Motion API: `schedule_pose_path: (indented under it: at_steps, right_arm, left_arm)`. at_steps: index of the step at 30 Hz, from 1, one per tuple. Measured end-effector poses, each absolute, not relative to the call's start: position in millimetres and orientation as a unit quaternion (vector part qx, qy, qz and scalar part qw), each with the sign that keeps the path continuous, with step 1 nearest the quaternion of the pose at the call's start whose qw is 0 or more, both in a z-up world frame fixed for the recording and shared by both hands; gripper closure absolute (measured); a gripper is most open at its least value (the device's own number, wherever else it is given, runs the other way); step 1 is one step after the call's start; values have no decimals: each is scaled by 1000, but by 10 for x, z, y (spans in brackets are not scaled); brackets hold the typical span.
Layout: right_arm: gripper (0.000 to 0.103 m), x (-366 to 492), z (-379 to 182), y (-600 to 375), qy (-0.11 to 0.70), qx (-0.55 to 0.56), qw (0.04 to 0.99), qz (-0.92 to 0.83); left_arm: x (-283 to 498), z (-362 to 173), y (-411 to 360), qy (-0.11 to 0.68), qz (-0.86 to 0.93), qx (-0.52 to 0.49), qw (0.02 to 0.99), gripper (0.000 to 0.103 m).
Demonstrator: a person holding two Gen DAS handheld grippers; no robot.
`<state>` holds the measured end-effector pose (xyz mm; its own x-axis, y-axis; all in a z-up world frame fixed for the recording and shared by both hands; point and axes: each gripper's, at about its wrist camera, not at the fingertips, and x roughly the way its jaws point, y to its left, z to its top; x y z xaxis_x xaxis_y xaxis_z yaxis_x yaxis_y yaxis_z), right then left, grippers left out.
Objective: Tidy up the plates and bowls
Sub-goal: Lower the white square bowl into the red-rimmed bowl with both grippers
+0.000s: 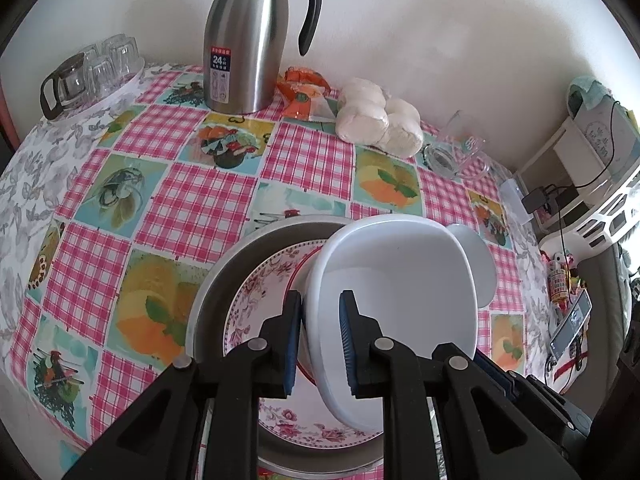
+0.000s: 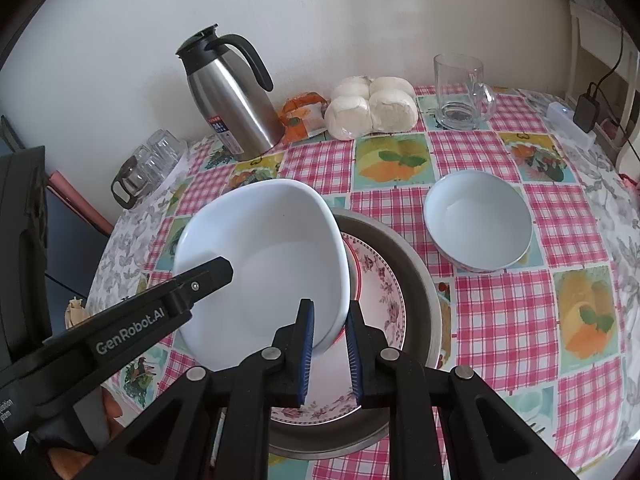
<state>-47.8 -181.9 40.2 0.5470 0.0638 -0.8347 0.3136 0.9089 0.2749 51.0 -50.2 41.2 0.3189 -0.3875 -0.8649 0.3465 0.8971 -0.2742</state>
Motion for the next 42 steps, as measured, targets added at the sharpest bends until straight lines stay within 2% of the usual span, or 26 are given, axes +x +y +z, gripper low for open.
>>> schedule_pose_path:
  at_steps: [24,42]
  right_arm:
    - [84,-429,287,-1872,482,217,846,-70]
    - [84,-463,391,-1851,465,221,854,-68]
  left_arm:
    - [568,289,-484,557,-217,-25,801,83]
    - [546,454,-431,528,-211,-40,822,82]
